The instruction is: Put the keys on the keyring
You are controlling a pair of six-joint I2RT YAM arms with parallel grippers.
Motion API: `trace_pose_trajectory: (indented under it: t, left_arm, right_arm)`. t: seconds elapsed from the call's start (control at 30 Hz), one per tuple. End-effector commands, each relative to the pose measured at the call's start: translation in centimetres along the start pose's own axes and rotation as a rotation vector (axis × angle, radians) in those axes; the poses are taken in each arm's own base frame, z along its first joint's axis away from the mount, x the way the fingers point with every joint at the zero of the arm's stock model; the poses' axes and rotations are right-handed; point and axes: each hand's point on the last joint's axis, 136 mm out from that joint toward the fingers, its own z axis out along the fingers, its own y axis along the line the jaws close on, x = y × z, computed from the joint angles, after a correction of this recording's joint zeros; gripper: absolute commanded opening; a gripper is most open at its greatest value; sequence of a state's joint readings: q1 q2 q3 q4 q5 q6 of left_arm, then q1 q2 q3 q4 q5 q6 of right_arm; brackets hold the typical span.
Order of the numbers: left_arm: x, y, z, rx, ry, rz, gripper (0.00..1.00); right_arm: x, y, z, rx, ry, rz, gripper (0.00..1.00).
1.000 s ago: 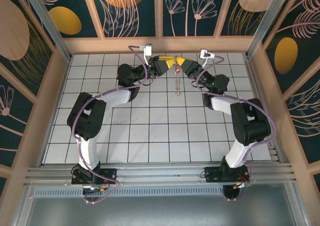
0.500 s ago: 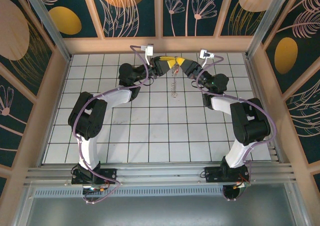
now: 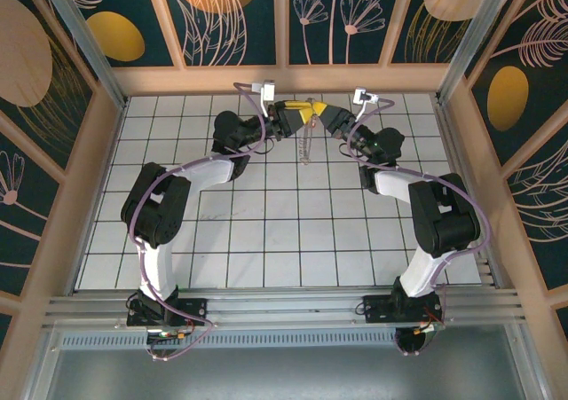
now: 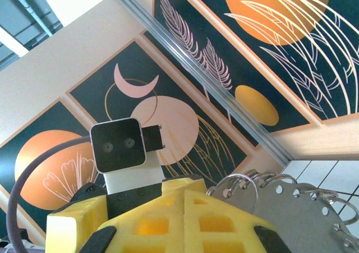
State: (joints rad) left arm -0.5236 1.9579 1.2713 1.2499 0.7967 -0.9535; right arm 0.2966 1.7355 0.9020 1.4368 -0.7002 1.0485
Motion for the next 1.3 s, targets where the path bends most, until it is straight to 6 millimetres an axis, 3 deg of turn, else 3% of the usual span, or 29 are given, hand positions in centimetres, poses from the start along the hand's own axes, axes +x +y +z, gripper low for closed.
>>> trace_pose_trajectory:
  t: [0.0, 0.23, 0.33, 0.67, 1.27]
  left_arm:
    - [0.2, 0.5, -0.2, -0.059, -0.015, 0.005, 0.47]
    - [0.3, 0.6, 0.0, -0.060, -0.001, -0.010, 0.49]
    - [0.4, 0.5, 0.1, -0.045, 0.008, -0.013, 0.41]
    - [0.4, -0.1, 0.2, -0.015, 0.020, -0.019, 0.00]
    - [-1.8, -1.9, -1.1, -0.046, -0.097, 0.028, 0.00]
  right_arm:
    - [-0.7, 3.7, 0.4, -0.096, -0.012, -0.092, 0.00]
    - [-0.8, 3.9, 0.4, -0.093, -0.009, -0.096, 0.00]
    - [-0.5, 4.0, 0.6, -0.100, 0.003, -0.091, 0.00]
    - [-0.1, 4.3, 1.0, -0.102, 0.019, -0.095, 0.00]
    - [-1.3, 4.2, -1.3, -0.041, -0.026, -0.124, 0.00]
